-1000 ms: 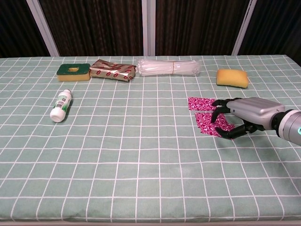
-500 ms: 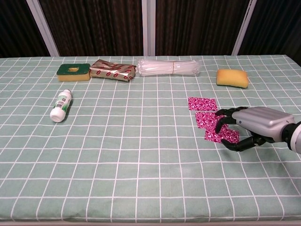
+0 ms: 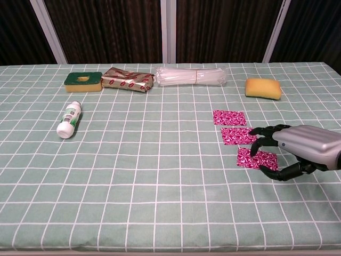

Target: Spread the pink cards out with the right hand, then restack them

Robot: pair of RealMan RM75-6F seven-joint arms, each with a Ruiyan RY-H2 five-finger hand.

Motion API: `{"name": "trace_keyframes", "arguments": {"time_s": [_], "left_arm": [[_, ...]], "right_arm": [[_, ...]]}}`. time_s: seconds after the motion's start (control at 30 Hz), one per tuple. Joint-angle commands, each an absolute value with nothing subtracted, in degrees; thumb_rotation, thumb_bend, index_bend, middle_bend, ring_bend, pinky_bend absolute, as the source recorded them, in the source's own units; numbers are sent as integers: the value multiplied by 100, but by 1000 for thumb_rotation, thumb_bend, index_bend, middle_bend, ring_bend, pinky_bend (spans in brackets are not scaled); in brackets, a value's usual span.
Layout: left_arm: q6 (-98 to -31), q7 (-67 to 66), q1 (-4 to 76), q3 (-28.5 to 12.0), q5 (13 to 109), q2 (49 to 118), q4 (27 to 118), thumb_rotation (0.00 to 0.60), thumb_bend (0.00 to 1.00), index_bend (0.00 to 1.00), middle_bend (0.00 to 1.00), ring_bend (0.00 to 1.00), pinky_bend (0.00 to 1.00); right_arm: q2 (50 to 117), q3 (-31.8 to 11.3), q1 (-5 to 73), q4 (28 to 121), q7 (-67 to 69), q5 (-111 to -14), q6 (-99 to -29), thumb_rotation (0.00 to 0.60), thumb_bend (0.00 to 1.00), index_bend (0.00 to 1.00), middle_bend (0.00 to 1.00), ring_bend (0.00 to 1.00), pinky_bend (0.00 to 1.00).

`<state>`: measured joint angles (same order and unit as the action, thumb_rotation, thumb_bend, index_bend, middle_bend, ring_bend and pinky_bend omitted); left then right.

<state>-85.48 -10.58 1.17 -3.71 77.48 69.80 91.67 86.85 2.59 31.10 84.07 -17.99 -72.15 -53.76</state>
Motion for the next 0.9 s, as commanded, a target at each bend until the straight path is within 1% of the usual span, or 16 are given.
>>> {"name": "trace_keyframes", "arguments": {"time_s": [0.03,0.17,0.23,0.3,0.33,0.4,0.47,0.53,0.6,0.63,0.9], "left_arm": [[-8557,-1054,113,-370,7752,6974,9171,600,91,268,195,153,168],[-8575,-1046,100,-367,7753,6958,9188,600,91,268,195,153,168],[-8585,-1045,95,-365,7760,6955,9198,600,91,268,195,153,168],[-8601,-1043,91,-365,7772,6953,9208,600,91,268,195,153,168],[-8610,-1042,87,-362,7778,6952,9212,600,91,268,195,153,168],[-8624,-1039,78,-353,7793,6948,9218,600,91,268,195,153,168],[-8646,-1035,64,-340,7816,6948,9223,600,91,268,195,153,168],[-8658,-1034,57,-335,7824,6949,9228,600,91,268,195,153,168],[-8664,-1034,48,-334,7815,6958,9233,600,90,268,195,153,168],[-8662,-1033,45,-332,7812,6962,9236,600,91,268,195,153,168],[-8720,-1026,3,-294,7873,6960,9241,600,91,268,195,154,168]], "right_arm": [[8619,147,3080,8469,-1701,-7284,-5512,219,394,272,20,0,0],[8457,-67,3097,8590,-1519,-7297,-5620,229,390,272,29,0,0],[8382,-176,3121,8644,-1472,-7269,-5649,233,366,272,33,0,0],[8315,-308,3155,8669,-1452,-7207,-5673,247,319,272,41,0,0],[8296,-367,3171,8669,-1437,-7163,-5671,271,279,271,47,0,0],[8288,-513,3203,8627,-1389,-7027,-5670,350,213,276,60,0,0],[8288,-602,3259,8521,-1422,-6921,-5615,460,160,284,72,0,0],[8299,-604,3259,8436,-1499,-6864,-5615,546,135,284,76,0,0],[8370,-608,3265,8319,-1583,-6834,-5640,588,135,281,77,0,0],[8415,-632,3283,8266,-1611,-6777,-5617,598,134,280,78,0,0],[8837,-1146,3761,7816,-1807,-5816,-5012,600,130,291,87,0,0]]}}
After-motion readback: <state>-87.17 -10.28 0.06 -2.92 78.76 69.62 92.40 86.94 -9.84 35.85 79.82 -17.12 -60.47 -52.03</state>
